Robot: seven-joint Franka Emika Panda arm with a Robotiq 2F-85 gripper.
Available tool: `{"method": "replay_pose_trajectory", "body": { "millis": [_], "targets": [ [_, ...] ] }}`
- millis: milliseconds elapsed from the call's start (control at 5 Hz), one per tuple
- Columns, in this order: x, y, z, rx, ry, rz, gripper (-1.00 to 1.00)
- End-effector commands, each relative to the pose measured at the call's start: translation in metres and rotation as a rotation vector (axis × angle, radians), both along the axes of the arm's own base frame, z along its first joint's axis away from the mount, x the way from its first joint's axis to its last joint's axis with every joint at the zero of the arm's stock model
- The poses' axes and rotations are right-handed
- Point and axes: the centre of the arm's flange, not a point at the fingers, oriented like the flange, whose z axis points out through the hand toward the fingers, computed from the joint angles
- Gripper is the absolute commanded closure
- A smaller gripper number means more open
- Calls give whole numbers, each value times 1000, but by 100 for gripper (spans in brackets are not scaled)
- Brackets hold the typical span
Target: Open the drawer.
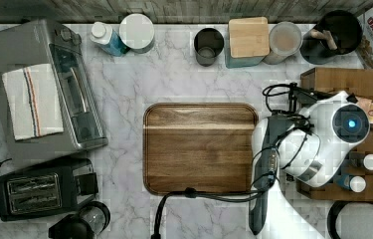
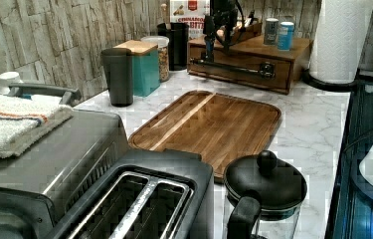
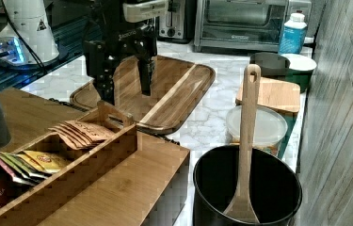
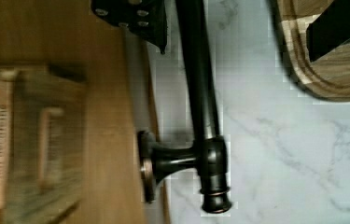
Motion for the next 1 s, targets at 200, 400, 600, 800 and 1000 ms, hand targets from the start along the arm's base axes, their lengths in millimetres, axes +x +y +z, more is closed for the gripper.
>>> {"method": "replay_pose_trajectory", "body": {
  "millis": [200, 400, 600, 800, 1000],
  "targets": [
    [-22, 4, 7, -131, -8, 25, -100],
    [-35, 6, -7, -124, -23, 1, -100],
    [-41, 9, -15, -72, 26, -36, -100],
    [-53, 15, -28, -63, 22, -48, -100],
    [-54, 14, -41, -61, -34, -41, -100]
  ]
}}
